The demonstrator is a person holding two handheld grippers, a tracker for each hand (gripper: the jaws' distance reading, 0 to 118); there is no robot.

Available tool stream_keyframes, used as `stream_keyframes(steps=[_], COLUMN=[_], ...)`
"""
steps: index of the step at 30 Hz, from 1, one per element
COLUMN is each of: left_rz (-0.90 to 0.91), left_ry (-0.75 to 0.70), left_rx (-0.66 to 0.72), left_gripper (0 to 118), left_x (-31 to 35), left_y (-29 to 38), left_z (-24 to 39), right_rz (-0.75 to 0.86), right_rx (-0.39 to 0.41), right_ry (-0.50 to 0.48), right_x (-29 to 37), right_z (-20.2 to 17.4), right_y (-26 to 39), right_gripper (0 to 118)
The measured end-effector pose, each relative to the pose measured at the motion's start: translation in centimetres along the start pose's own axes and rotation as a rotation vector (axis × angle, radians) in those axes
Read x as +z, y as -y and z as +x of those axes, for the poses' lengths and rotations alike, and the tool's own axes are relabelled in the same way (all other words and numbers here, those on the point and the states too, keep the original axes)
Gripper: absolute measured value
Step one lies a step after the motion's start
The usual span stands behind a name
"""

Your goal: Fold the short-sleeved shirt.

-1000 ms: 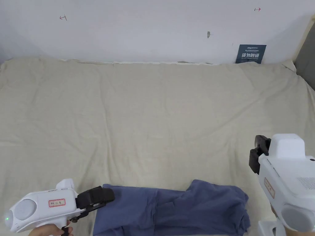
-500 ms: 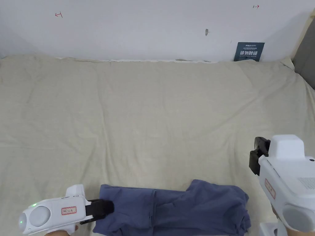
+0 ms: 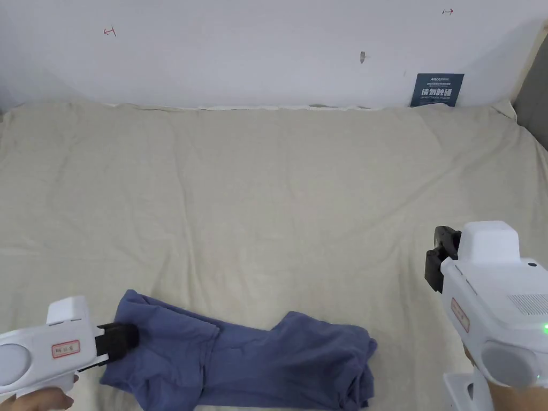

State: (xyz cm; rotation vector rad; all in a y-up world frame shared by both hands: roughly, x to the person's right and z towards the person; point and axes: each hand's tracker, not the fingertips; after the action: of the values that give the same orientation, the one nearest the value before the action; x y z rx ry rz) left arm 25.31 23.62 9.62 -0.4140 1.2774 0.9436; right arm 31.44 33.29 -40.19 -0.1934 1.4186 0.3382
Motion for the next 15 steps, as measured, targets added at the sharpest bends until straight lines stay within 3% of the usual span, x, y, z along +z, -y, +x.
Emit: stream_keyframes(steps=[3,15], left_rz=[0.010,-0.141], left_ry=[0.043,0.147], left_rx=[-0.032,-0.496], left_gripper=[9,9], left_x=[0.3,-7.5], left_y=[-0.5,4.5], left_z=[3.7,24.2], right_rz=[0.000,-0.002], right_rx=[-0.006,-0.038], right_ry=[-0.005,0.039], right_x=[0.1,1.1], right_z=[0.3,3.3], right_y=[0.1,0.8], right_gripper=[3,2])
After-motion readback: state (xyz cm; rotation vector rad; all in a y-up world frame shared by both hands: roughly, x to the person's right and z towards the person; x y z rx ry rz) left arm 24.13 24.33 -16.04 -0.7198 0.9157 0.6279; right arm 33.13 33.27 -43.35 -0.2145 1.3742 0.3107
